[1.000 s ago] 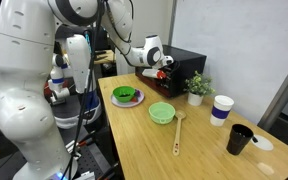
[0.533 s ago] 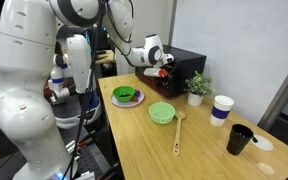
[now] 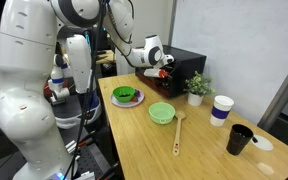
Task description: Push a button on the microwave
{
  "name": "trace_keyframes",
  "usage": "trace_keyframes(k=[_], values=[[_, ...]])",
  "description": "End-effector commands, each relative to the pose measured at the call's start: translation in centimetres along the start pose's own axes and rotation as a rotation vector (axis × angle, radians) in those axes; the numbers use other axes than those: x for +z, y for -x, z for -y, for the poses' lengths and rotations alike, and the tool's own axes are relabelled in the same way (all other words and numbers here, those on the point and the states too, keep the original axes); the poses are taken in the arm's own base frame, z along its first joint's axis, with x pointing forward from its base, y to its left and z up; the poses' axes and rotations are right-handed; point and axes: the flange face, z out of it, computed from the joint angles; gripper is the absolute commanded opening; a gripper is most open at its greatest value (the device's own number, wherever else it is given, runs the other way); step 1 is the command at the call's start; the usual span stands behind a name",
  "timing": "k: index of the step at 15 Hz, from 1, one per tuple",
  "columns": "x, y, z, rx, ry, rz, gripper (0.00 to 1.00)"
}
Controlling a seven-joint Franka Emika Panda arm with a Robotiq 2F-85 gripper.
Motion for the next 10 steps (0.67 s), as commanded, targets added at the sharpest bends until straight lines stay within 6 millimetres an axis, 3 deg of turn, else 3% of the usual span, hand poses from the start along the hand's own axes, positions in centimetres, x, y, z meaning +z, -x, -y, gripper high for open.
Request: trace_keyframes(k=[1, 10], values=[[0.78, -0.88, -0.4, -0.022, 0.019, -0.017, 0.0], [1.16, -1.55, -0.49, -0.034, 0.066, -0.055, 0.0]])
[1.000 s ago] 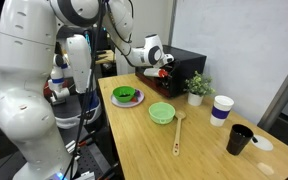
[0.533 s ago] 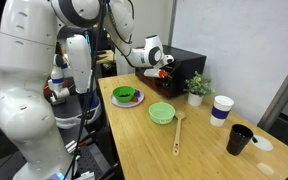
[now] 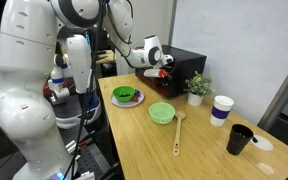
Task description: Push a button on the microwave
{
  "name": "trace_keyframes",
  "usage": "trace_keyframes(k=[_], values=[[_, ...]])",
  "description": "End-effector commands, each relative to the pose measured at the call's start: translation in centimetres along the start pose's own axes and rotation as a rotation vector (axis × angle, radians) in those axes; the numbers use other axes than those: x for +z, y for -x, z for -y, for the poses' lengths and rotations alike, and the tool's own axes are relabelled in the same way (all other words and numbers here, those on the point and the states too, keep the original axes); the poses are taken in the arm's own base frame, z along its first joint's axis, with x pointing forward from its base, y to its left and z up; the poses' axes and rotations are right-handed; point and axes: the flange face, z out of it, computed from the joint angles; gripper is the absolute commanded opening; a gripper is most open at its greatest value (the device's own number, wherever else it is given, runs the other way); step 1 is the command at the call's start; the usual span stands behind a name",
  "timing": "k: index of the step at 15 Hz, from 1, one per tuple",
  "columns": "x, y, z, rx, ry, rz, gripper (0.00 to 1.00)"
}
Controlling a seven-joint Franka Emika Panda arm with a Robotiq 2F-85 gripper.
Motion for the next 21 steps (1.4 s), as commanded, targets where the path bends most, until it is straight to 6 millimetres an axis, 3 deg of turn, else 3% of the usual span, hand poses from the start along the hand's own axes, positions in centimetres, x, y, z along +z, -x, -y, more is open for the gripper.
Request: trace_keyframes(k=[1, 9, 16, 21], values=[[1.0, -1.6, -0.8, -0.012, 0.046, -0.053, 0.0], [0.1, 0.0, -0.2, 0.013, 0.017, 0.01, 0.0], [-2.6, 4.8, 1.0, 0.054, -0.078, 0.19, 0.0], [-6.3, 8.2, 1.7, 0.075, -0.08, 0.219, 0.0]])
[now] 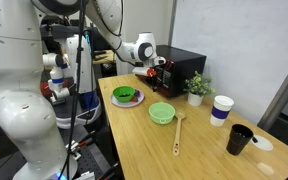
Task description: Push a button on the microwave
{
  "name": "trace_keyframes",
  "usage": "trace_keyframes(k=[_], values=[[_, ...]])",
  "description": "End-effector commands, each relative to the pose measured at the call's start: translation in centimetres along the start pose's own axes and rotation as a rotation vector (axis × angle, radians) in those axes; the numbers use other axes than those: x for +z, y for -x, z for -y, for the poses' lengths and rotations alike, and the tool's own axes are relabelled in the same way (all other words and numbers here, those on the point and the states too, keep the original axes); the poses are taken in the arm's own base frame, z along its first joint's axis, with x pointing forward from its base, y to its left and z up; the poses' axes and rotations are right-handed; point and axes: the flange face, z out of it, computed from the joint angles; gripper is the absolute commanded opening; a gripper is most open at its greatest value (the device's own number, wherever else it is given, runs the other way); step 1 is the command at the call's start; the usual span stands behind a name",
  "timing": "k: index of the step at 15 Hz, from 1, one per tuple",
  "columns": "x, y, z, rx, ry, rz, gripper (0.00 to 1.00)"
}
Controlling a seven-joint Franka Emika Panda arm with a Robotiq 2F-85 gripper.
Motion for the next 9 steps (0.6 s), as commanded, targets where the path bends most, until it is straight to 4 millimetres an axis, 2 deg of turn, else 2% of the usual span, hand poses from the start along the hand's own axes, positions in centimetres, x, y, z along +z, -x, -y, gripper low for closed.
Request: trace_keyframes(k=[1, 9], values=[[-3.0, 4.0, 0.0, 0.012, -0.012, 0.003, 0.0], [-7.1, 10.9, 1.9, 0.003, -0.051, 0.018, 0.0]])
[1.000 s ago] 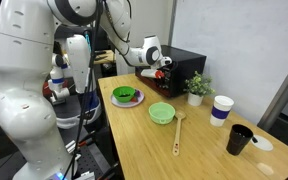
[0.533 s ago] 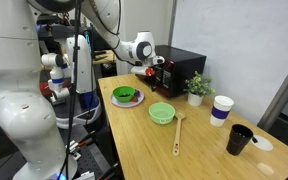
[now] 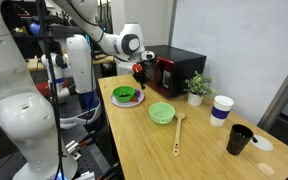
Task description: Push a button on the microwave
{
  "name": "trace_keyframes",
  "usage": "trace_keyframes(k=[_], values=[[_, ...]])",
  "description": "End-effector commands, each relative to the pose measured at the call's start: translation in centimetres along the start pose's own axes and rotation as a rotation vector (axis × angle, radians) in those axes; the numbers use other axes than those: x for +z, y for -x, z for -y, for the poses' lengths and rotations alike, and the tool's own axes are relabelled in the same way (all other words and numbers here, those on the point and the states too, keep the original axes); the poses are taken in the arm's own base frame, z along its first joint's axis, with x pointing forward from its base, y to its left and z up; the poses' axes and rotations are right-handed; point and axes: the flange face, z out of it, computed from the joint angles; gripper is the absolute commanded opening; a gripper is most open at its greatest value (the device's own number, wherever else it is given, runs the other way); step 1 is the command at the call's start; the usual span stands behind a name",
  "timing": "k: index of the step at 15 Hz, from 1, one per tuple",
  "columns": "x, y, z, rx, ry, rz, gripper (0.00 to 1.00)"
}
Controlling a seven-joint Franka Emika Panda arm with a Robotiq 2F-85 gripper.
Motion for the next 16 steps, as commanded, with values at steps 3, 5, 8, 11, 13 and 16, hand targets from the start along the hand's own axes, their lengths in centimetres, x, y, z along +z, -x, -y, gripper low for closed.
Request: trace_keyframes(k=[3, 5, 8, 11, 13, 16], values=[[-2.1, 4.9, 0.5, 0.026, -0.042, 0.017, 0.0], [-1.9, 3.7, 0.8, 0.022, -0.032, 0.011, 0.01], [-2.3, 4.4, 0.8, 0.024, -0.033, 0.007, 0.01], [-2.2, 4.4, 0.8, 0.024, -0.033, 0.009, 0.01], [-2.2, 4.4, 0.8, 0.024, -0.033, 0.009, 0.01], [-2.2, 4.4, 0.8, 0.024, -0.033, 0.009, 0.01]])
